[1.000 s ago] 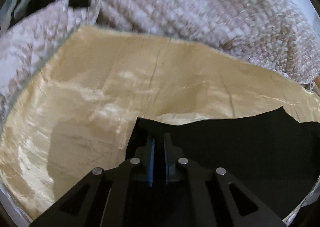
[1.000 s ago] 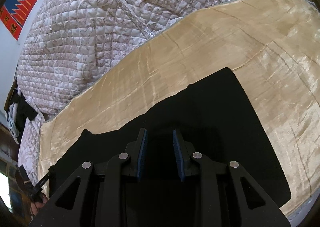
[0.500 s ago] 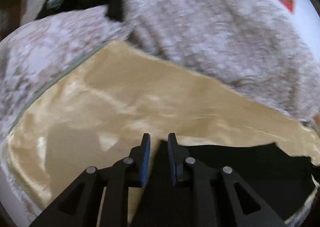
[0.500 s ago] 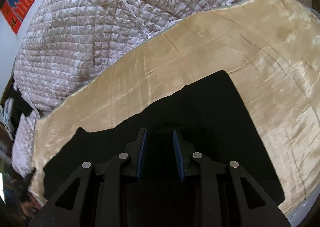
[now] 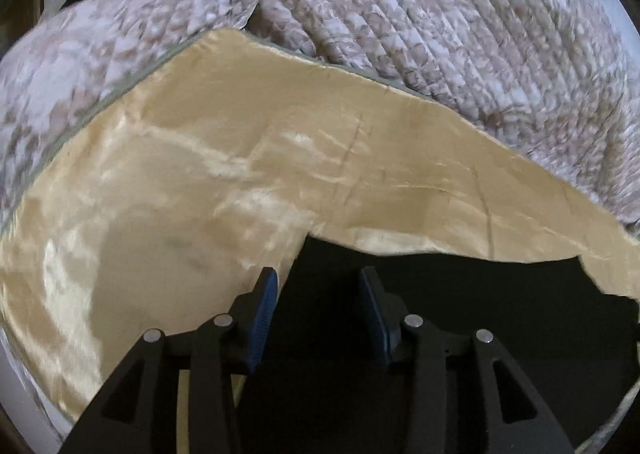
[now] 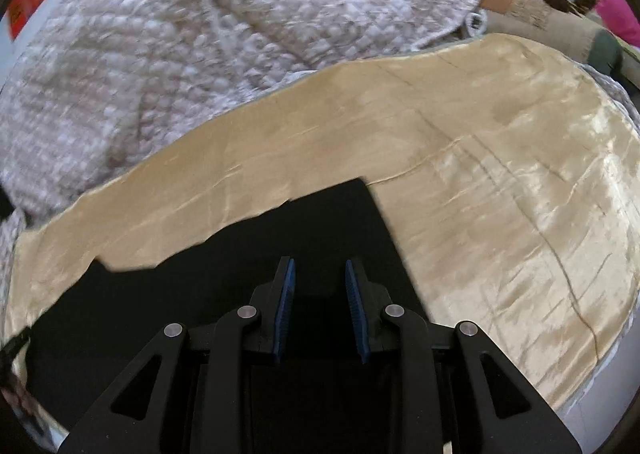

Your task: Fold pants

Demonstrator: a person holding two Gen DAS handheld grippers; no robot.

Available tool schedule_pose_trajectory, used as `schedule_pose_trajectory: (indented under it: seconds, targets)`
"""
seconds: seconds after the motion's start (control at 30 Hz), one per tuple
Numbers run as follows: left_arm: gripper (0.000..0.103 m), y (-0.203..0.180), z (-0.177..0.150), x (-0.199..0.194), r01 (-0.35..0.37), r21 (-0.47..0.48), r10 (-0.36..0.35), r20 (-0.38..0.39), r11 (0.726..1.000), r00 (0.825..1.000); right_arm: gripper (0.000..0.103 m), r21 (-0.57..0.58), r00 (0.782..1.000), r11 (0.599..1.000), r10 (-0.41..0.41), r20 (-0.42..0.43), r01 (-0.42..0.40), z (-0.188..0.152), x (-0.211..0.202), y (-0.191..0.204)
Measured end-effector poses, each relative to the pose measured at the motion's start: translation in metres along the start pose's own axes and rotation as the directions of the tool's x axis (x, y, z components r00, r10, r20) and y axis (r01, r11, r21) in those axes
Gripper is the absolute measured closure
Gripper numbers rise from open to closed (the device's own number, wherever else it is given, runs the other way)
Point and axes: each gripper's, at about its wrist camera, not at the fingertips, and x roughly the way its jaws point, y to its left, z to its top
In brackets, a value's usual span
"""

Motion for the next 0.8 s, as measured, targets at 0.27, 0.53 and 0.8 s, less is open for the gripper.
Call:
schedule_pose_trajectory:
  seconds: [0.27, 0.53, 0.8]
  targets:
    - [0.054, -0.021, -0.05, -0.06, 0.122, 0.072, -0.127, 0.067, 0.99, 0.99, 0.077, -0.147, 0.993, 0.982, 0.115, -0.035, -0.119, -0.044, -0.026, 0.039]
    - [0.054, -0.032, -0.083, -0.068, 0.089, 0.112, -0.088, -0.009, 0.99, 0.996, 0.072, -0.202, 0.992, 0.972, 0.111, -0.06, -0.121, -0.069, -0.035, 0.049]
    - [0.053, -0.036, -0.097, -0.08, 0.095, 0.111, -0.096, -0.004, 0.989, 0.995, 0.053, -0.254, 0.965, 0.931, 0.255, -0.06, -0.262, -0.077, -0.044, 0.079]
